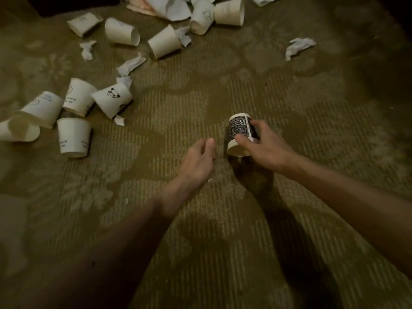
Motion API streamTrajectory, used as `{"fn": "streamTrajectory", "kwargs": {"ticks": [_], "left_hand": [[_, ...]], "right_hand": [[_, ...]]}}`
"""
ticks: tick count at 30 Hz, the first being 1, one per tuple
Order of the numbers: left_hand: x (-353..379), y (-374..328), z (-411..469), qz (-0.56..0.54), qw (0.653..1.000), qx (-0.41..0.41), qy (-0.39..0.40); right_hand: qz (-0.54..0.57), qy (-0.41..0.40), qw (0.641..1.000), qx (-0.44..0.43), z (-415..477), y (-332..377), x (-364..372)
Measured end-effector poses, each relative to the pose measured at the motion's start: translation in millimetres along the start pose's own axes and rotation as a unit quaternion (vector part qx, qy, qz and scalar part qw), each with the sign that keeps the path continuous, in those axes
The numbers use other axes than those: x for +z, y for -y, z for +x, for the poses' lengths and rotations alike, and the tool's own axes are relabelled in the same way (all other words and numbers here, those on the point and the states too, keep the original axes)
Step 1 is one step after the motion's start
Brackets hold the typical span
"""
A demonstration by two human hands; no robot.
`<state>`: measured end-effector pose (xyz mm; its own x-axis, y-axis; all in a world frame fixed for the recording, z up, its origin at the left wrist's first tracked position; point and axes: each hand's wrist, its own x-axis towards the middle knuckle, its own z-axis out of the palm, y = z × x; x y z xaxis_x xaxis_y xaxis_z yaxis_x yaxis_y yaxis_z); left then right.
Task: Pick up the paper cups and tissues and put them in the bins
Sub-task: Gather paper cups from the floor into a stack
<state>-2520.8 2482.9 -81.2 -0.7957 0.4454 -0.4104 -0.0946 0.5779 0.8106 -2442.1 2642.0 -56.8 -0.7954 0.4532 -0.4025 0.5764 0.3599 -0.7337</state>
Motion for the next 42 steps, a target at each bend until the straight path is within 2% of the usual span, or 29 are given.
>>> {"fn": "streamTrajectory", "kwargs": {"ticks": [4, 10, 16, 20, 22, 23, 26, 30, 33, 36, 39, 42], "left_hand": [[7, -6, -2, -0.139, 0.989, -0.024, 0.050], [9, 7, -3, -0.189, 0.979, -0.027, 0.075], [-8, 9, 4, -0.232, 0.956, -0.126, 0.129], [-21, -26, 17, -0.320, 0.898, -0.190, 0.233], [-18, -54, 25, -0.310, 0.890, -0.157, 0.294], [-13, -68, 30, -0.274, 0.906, -0.119, 0.301], [5, -104, 45, -0.100, 0.957, -0.033, 0.268], [12, -126, 72, 0.034, 0.977, 0.025, 0.207], [11, -133, 93, 0.066, 0.988, 0.025, 0.136], [8, -142, 113, 0.024, 0.994, 0.002, 0.103], [5, -147, 126, -0.015, 0.995, 0.009, 0.101], [5, -148, 131, -0.008, 0.996, -0.004, 0.089]], "right_hand": [[-0.018, -0.036, 0.999, 0.001, 0, 1, 10], [-0.025, -0.030, 0.999, 0.010, -5, 10, 17], [-0.011, 0.073, 0.995, 0.072, -18, 38, -10], [0.010, 0.160, 0.986, 0.054, -18, 56, -55], [0.022, 0.185, 0.982, 0.041, -19, 58, -76], [0.032, 0.191, 0.981, 0.031, -17, 57, -84], [0.095, 0.193, 0.976, 0.041, -8, 43, -104], [0.116, 0.192, 0.974, 0.032, 32, 24, -125], [0.063, 0.110, 0.991, 0.039, 87, 14, -141], [-0.032, 0.018, 0.999, 0.032, 144, 4, -154], [-0.164, -0.013, 0.986, 0.027, 191, -9, -163], [-0.243, -0.022, 0.969, 0.028, 224, -12, -170]]}}
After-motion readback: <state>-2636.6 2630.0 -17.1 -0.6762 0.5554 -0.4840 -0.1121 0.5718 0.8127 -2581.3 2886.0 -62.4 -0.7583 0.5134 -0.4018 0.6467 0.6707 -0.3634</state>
